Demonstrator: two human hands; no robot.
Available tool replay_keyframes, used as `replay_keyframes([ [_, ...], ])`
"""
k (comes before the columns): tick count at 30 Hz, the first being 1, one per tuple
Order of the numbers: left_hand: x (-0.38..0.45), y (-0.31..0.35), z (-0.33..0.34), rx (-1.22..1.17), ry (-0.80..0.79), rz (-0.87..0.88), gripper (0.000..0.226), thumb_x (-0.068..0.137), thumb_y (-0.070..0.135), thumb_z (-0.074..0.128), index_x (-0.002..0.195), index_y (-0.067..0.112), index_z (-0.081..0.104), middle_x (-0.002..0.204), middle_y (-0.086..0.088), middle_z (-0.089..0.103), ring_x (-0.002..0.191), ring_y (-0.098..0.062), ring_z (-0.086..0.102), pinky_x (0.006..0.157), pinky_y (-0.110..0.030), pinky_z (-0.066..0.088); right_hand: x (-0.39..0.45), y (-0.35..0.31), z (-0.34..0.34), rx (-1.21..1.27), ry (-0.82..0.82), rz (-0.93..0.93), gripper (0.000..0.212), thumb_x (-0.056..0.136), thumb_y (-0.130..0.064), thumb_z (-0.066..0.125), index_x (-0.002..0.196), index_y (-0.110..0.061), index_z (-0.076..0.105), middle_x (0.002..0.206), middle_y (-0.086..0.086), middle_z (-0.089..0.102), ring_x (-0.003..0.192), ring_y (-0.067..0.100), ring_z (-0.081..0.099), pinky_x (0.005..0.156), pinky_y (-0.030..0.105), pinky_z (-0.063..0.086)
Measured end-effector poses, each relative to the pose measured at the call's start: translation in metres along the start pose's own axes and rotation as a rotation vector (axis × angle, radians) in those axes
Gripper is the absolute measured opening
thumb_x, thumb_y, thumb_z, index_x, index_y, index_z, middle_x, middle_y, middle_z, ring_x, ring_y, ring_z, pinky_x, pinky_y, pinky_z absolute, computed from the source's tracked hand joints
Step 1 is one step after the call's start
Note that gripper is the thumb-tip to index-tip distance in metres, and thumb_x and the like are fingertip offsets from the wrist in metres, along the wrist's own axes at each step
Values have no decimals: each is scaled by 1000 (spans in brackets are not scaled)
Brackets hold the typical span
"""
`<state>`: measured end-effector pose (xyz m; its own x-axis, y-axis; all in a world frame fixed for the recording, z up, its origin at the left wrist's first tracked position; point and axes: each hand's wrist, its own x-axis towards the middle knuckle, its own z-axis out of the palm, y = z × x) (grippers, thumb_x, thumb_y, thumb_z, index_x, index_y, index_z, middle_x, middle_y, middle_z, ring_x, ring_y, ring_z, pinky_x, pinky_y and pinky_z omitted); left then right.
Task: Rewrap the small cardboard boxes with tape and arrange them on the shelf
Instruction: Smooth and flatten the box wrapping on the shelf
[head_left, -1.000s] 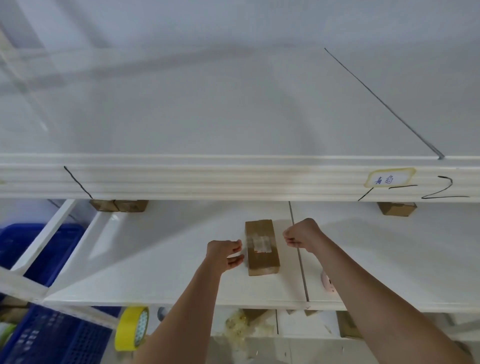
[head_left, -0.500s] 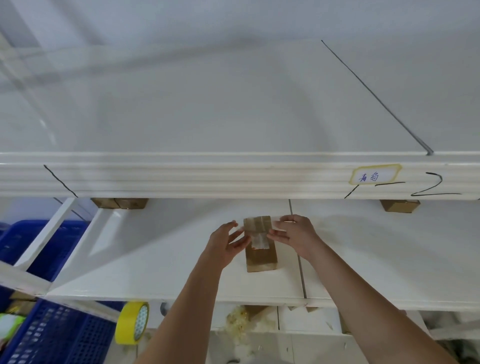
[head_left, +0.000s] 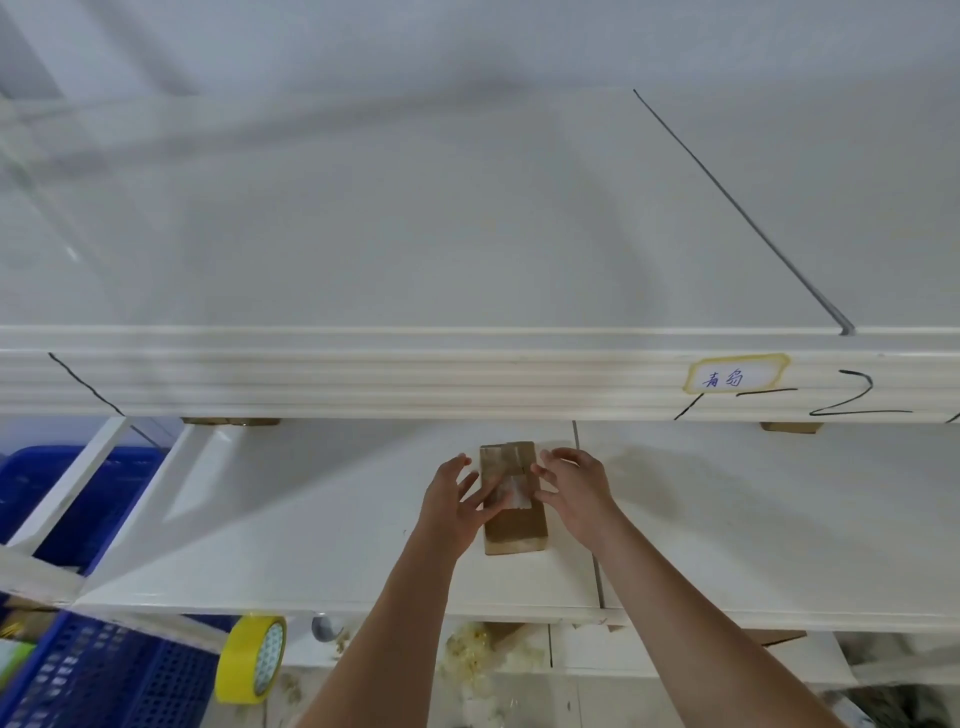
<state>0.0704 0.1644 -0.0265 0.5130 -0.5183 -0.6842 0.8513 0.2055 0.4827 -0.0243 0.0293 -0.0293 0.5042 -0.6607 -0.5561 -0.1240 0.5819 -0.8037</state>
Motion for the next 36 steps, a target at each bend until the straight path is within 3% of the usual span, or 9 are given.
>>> replay_keyframes([
  [6, 3, -8, 1, 67, 28, 84, 17, 96, 12, 62, 111, 7, 57, 131, -20, 48, 111, -38, 68, 89, -52, 58, 2, 14, 0, -167, 78, -84, 18, 96, -12, 66, 112, -10, 59, 106, 9, 66, 98, 19, 68, 90, 42, 60],
  [12, 4, -22, 2, 178, 34, 168, 7, 101, 6, 54, 105, 4, 59, 122, -22, 63, 113, -33, 66, 92, -46, 59, -4, 38, -6, -316, 96, -124, 23, 94, -27, 69, 110, -16, 56, 108, 4, 63, 99, 19, 65, 91, 35, 56],
  [17, -2, -15, 4, 137, 6, 168, 4, 102, 10, 57, 104, 7, 58, 114, -15, 60, 109, -35, 66, 92, -51, 58, -4, 22, -4, -79, 49, -59, 21, 96, -14, 66, 113, -7, 56, 112, 14, 63, 99, 23, 68, 94, 46, 58],
  [20, -6, -9, 5, 61, 4, 144, 6, 99, 12, 61, 105, 9, 60, 123, -14, 51, 109, -39, 64, 84, -50, 60, -7, 3, -3, 2, 39, -70, 17, 98, -8, 62, 113, -3, 57, 106, 11, 61, 99, 22, 64, 90, 49, 59],
  [22, -5, -7, 8, 102, 30, 154, 7, 98, 16, 63, 104, 12, 63, 123, -12, 51, 110, -37, 61, 77, -45, 61, -8, -3, -2, 13, 42, -89, 10, 98, -8, 62, 108, -5, 60, 104, 10, 62, 96, 23, 64, 84, 45, 61],
  [28, -6, 10, 14, 135, 183, 177, 13, 92, 19, 71, 98, 9, 67, 99, -10, 48, 81, -25, 49, 64, -33, 52, -9, -18, -3, 5, 57, -81, 4, 92, -3, 69, 95, -3, 68, 89, 12, 62, 82, 22, 60, 88, 42, 61],
  [31, -3, 13, 14, 57, 240, 102, 14, 90, 15, 72, 100, 7, 68, 82, -8, 39, 59, -18, 36, 50, -24, 40, -11, -22, 0, 88, -10, 52, 3, 93, 1, 64, 96, 2, 62, 75, 11, 52, 63, 19, 49, 70, 35, 59],
  [33, -3, 11, 14, 25, 243, 47, 11, 90, 13, 71, 101, 9, 70, 80, -6, 42, 57, -16, 31, 44, -19, 38, -13, -21, 4, 121, -47, 144, 4, 95, -1, 60, 91, -1, 58, 68, 9, 44, 53, 15, 37, 55, 30, 48],
  [36, -4, 8, 13, 21, 233, -4, 11, 92, 10, 68, 102, 9, 68, 79, -2, 47, 58, -15, 32, 37, -17, 39, -14, -19, 6, 68, -55, 178, 9, 96, -5, 60, 87, -3, 59, 69, 8, 44, 50, 13, 32, 53, 29, 42],
])
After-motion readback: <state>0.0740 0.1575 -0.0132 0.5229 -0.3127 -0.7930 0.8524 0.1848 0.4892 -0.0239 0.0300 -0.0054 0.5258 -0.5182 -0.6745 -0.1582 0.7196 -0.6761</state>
